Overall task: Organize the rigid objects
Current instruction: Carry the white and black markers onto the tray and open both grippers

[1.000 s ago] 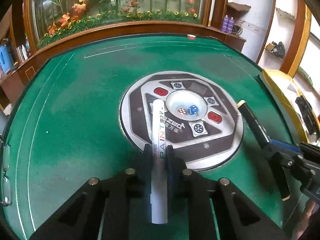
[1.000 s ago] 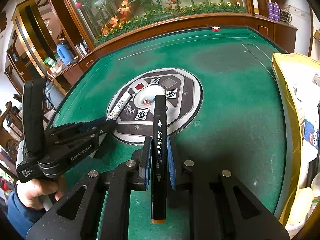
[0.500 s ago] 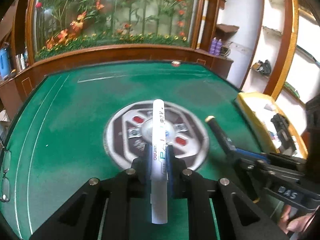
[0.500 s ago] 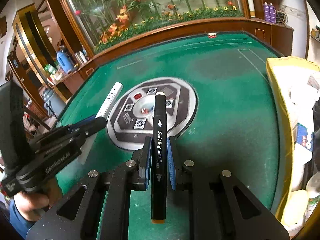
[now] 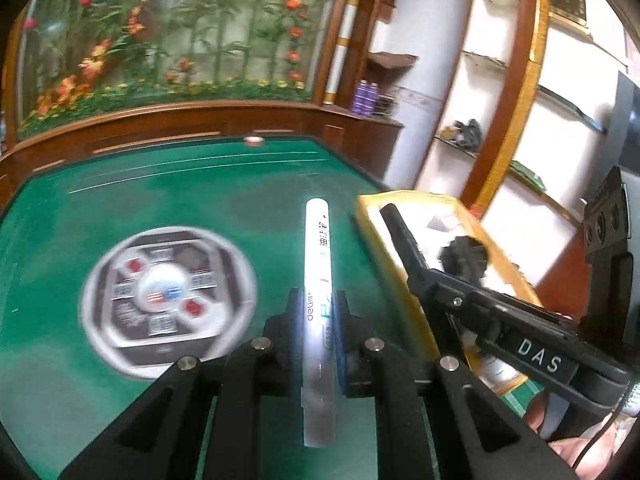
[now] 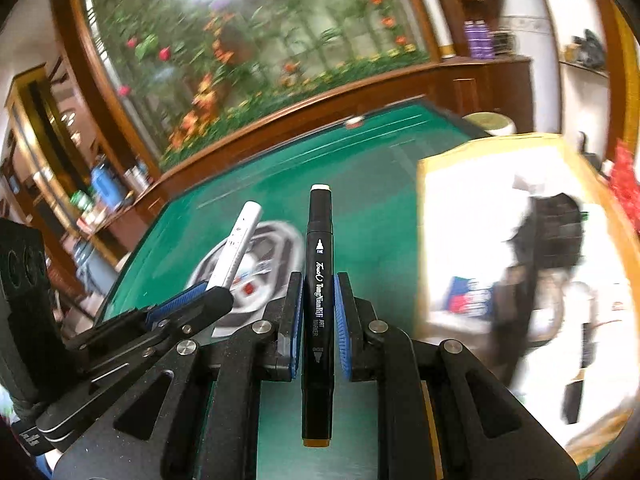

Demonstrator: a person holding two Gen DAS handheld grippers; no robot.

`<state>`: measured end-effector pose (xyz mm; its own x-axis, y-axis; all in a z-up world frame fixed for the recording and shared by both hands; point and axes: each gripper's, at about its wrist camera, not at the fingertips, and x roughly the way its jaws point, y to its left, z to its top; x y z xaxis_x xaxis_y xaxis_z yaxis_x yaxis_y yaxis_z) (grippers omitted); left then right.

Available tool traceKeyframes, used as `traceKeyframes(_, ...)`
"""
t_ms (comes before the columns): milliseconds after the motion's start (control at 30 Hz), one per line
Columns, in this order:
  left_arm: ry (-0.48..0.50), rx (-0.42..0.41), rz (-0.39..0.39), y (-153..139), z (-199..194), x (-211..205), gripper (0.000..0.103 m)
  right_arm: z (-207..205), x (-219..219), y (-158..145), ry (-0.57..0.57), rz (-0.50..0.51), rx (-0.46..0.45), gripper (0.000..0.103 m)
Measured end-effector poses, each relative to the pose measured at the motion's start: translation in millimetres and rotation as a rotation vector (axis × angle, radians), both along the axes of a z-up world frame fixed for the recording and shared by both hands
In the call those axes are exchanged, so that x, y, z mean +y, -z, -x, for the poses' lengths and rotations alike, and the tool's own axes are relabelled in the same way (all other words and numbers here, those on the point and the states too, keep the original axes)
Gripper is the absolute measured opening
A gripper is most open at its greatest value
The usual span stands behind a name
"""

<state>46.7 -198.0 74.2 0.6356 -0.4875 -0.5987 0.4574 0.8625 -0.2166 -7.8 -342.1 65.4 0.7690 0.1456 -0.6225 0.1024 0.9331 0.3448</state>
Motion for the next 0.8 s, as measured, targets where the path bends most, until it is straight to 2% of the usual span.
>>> traceKeyframes(233, 0.104, 0.024, -0.002, 0.5, -2.8, -72.2, 0.013, 31.3, -76.8, -9.0, 0.173, 0.007, 0.007, 0.014)
traceKeyframes(400, 0.145, 0.056, -0.008, 6.8, -11.4, -106.6, 0.014, 46.3, -119.7, 2.0, 0.26, 0.0, 0.053, 0.014)
traceKeyframes(633, 0.147, 0.111, -0.037, 28.9, -20.7, -127.1, 0.014, 42.9, -139.4, 15.6, 0.283, -0.006, 0.088, 0.014)
traceKeyframes(800, 0.156, 0.101, -0.013, 31.4, -19.7, -124.9, 0.014, 41.5, -139.7, 17.2, 0.289, 0.008, 0.091, 0.015)
